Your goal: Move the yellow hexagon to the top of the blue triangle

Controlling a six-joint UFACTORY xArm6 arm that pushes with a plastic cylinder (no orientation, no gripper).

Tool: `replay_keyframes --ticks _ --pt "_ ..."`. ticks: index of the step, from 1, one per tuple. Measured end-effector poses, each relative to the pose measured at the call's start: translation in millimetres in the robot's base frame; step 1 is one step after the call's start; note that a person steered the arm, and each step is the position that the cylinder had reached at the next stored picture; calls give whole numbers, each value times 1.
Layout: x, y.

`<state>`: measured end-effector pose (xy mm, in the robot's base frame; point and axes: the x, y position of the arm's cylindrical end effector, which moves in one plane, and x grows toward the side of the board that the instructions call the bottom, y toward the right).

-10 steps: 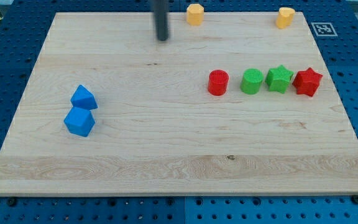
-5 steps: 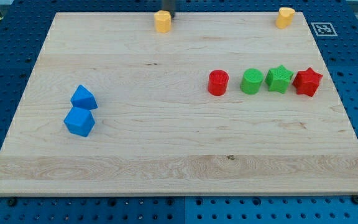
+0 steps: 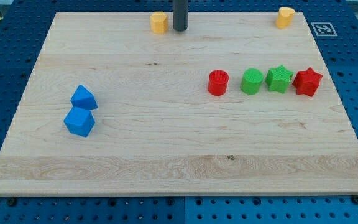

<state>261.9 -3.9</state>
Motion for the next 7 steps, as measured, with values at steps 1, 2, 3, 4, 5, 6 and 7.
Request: replay_keyframes --ticks 1,2,3,4,5,6,7 --pt "-3 -28" --pt "-48 18" --pt "-69 40" --pt "-64 -5" --pt "-49 -55" --pt "-21 -96" --pt "16 -138"
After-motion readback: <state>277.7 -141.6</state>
